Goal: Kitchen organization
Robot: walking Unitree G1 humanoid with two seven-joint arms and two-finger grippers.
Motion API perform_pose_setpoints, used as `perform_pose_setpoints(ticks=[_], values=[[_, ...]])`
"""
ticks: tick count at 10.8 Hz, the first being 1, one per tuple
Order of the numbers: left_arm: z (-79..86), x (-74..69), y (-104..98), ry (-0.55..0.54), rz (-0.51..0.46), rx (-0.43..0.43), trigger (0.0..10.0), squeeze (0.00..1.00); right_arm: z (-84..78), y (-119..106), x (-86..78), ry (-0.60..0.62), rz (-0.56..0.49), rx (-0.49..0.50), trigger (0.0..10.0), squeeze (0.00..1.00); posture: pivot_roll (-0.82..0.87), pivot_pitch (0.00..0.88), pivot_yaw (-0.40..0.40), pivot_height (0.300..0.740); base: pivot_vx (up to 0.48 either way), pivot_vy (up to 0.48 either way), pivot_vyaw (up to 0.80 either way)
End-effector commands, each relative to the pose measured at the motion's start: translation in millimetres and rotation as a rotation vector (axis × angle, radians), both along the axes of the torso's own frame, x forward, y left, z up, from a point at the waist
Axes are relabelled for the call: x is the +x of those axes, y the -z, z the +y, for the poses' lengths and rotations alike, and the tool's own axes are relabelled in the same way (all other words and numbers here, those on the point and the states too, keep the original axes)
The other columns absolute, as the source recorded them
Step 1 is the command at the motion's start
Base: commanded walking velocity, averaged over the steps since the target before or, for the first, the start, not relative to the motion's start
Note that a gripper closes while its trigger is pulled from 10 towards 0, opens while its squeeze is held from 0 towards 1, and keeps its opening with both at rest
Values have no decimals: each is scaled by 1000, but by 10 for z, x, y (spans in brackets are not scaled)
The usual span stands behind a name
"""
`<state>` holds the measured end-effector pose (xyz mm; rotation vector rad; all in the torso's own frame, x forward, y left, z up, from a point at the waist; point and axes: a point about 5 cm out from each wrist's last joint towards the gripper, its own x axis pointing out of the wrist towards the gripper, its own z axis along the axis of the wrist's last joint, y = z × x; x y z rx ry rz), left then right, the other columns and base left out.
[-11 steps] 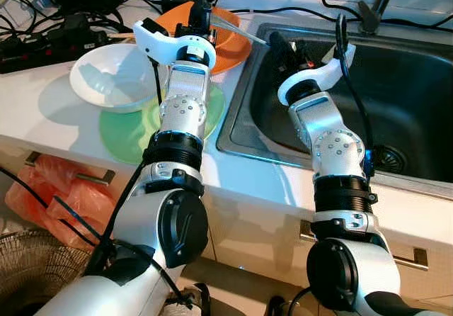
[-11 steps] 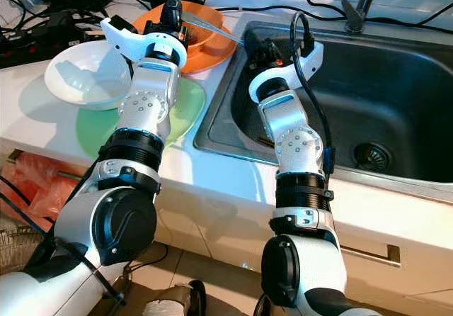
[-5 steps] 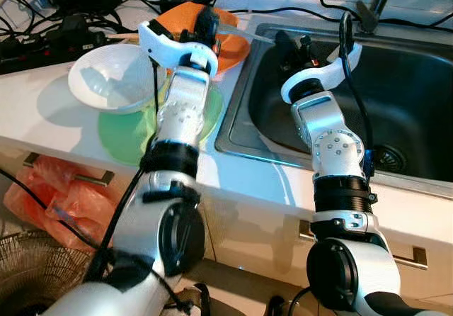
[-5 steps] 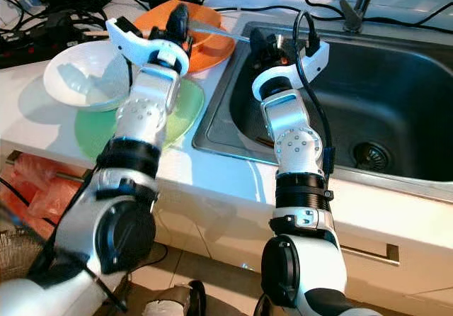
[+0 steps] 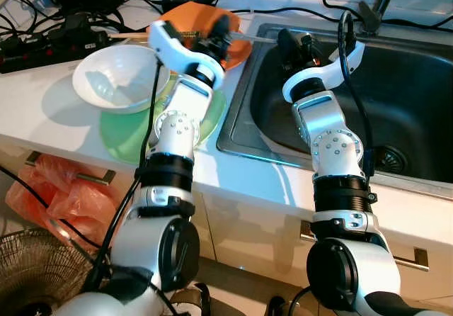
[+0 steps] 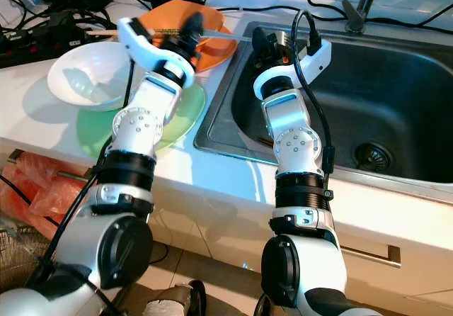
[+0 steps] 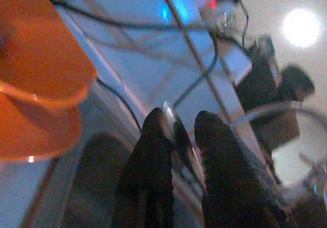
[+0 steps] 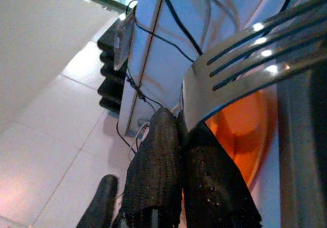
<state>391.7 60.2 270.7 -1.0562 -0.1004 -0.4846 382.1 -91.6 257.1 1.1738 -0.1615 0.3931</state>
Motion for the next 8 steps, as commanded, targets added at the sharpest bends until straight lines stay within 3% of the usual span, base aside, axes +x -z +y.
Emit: perform_pose_setpoints(ticks=[1,5,8], values=[[-236,-95,83,72,12,-2,10000,1000,187,-75,-14,-51,-21,-23,0,0,90,131,75,740,0,0,0],[-129,-308,85,132,-73,187,10000,1000,-163,-156,91,52,-90,-217,0,0,107,137,81,740,0,0,0],[30,-399,173,96,-57,265,10000,1000,-482,-150,169,147,-109,-411,0,0,132,144,87,740,0,0,0]])
